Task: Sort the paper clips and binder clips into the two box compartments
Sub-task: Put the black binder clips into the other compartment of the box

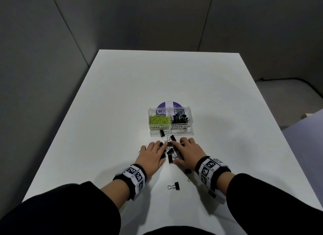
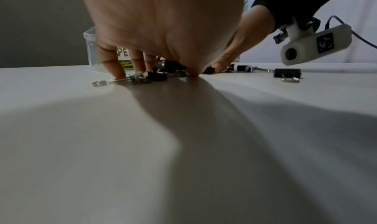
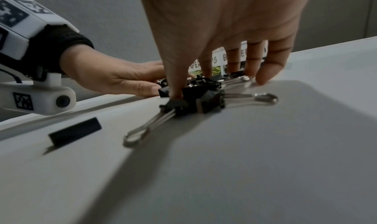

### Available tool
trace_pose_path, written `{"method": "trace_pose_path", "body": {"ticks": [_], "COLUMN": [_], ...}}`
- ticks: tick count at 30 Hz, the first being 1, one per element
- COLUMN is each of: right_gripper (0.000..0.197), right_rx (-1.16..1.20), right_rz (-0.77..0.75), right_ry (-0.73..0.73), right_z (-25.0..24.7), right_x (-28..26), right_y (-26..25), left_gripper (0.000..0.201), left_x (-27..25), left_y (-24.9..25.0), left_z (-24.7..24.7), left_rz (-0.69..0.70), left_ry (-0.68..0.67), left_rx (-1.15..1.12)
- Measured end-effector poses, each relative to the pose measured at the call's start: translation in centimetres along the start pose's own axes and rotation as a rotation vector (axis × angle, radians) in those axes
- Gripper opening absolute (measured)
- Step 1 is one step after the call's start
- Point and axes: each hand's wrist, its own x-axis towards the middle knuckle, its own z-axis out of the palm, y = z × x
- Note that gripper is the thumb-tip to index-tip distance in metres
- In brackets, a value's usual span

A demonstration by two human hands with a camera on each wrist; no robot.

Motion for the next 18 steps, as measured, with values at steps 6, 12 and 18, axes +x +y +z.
{"method": "trace_pose_path", "body": {"ticks": [6,12,18], "right_gripper": [0.055,0.046,0.044], "right_rx": [0.086,0.117,0.189], "right_rz": [0.028,0.044,0.068], "right_ry": [-0.005,-0.054,-0.089], "right_z": [0.0,-0.6,-1.3], "right_x": [0.6,1.6,2.4], "right_y": [-0.1,-0.5,-1.0], "left_gripper": [0.05,0.048,0.05], "left_x": [0.9,2.4,2.8], "left_y": [-0.2,-0.4,-0.7], "left_z": [-0.7,-1.8,-2.2], "left_rz": [0.0,-0.025,-0.021], "left_ry": [0.062,0.008,-0.023], "left_rx": [-0.08,-0.207,-0.232]}}
